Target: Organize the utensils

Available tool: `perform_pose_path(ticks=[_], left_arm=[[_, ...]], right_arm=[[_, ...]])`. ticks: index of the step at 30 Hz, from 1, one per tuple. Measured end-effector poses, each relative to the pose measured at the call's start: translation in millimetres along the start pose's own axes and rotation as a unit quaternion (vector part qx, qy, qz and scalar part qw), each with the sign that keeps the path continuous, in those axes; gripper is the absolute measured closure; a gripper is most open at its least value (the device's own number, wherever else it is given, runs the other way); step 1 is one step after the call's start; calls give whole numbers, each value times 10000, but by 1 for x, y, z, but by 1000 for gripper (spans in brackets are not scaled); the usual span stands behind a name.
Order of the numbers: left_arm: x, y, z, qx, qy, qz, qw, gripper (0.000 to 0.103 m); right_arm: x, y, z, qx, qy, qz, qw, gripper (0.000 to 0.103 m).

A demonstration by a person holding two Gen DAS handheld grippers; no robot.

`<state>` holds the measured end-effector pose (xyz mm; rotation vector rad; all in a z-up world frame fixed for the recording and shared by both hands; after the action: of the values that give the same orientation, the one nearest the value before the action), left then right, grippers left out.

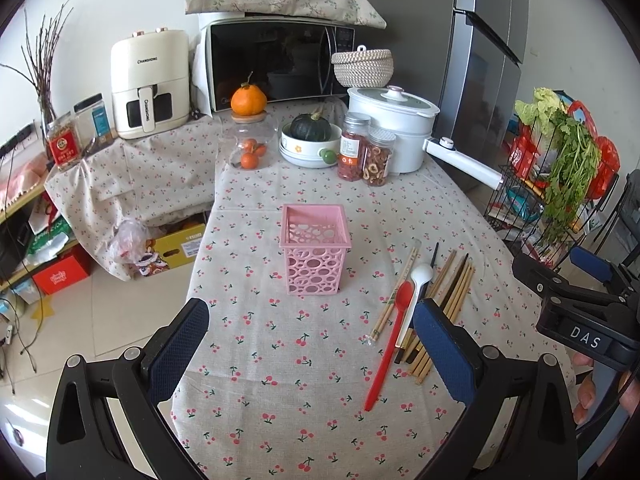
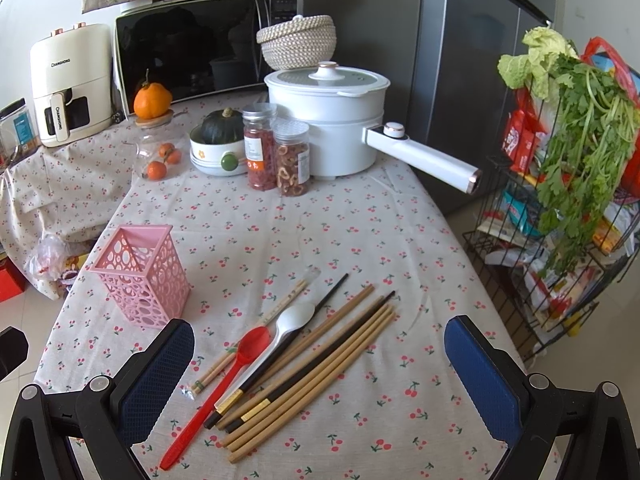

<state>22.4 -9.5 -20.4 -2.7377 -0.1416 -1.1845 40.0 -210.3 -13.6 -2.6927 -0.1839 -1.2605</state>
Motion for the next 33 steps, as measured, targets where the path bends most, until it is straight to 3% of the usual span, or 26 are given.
perform_pose_path(ticks=[33], left_arm=[[2, -1, -2, 96, 114, 30, 9999, 0]], right_arm=[[-3, -4, 3, -3, -29, -24, 10000, 0]])
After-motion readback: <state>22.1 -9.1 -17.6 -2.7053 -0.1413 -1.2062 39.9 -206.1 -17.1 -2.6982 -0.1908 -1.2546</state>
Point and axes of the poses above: each gripper's, at about its wrist camera, not at the fingertips, and z roughly the way its jaws point, y to its right, x to its top, the point moved 3 cm from there along z, roughly the way its jaws point, and after that the axes turned 14 degrees about x, right-handed, at the moved point
